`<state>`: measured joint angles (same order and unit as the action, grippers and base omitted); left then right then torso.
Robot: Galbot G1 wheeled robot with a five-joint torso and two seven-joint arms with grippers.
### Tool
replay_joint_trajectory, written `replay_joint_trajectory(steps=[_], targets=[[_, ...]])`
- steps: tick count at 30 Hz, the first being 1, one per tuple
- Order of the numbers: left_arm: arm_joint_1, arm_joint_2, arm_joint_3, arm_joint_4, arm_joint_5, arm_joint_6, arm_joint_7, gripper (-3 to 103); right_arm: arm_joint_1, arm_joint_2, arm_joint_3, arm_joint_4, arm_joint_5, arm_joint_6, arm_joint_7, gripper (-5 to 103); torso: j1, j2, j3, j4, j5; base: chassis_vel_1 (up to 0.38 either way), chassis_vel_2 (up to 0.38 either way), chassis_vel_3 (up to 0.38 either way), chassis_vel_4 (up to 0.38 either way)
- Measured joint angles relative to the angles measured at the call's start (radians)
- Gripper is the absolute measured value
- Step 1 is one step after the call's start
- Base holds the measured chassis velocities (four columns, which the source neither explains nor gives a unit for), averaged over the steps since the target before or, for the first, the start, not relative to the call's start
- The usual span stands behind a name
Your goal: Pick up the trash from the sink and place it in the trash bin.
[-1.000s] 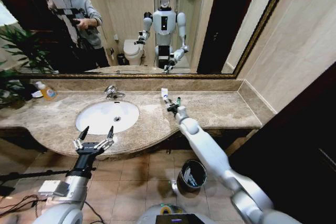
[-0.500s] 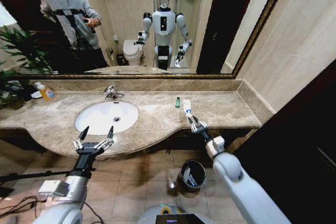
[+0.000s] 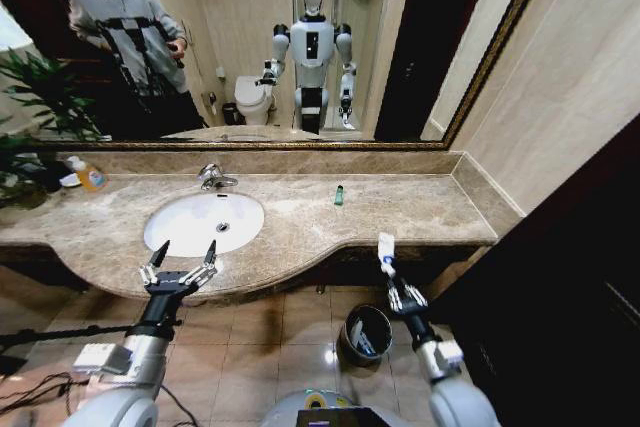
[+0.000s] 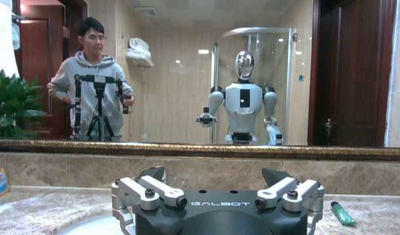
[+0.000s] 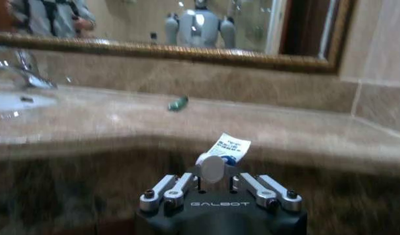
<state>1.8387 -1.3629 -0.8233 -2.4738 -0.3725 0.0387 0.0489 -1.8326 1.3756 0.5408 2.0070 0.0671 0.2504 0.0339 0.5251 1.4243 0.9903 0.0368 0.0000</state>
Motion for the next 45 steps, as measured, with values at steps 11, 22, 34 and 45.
replay_joint_trajectory(steps=[11, 22, 34, 45], targets=[[0.0, 0.0, 0.0, 0.0, 0.0, 0.0, 0.0, 100, -0.005, 0.025, -0.081, -0.29, 0.01, 0.08, 0.003, 22, 0.0, 0.0, 0.0, 0.0, -0.0003, 0.0, 0.0, 0.0, 0.0], [0.0, 0.0, 0.0, 0.0, 0.0, 0.0, 0.0, 100, 0.249, 0.07, -0.111, -0.642, -0.105, 0.053, -0.016, 22, 0.0, 0.0, 0.0, 0.0001, 0.0, 0.0, 0.0, 0.0, 0.0], [0.0, 0.0, 0.0, 0.0, 0.0, 0.0, 0.0, 100, 0.416, 0.07, -0.094, -0.91, -0.121, 0.055, -0.02, 31, 0.0, 0.0, 0.0, 0.0001, -0.0001, 0.0, 0.0, 0.0, 0.0], [0.0, 0.0, 0.0, 0.0, 0.0, 0.0, 0.0, 100, 0.435, 0.053, -0.089, -0.922, -0.075, 0.057, -0.02, 74, 0.0, 0.0, 0.0, 0.0001, -0.0002, 0.0, 0.0, 0.0, 0.0]])
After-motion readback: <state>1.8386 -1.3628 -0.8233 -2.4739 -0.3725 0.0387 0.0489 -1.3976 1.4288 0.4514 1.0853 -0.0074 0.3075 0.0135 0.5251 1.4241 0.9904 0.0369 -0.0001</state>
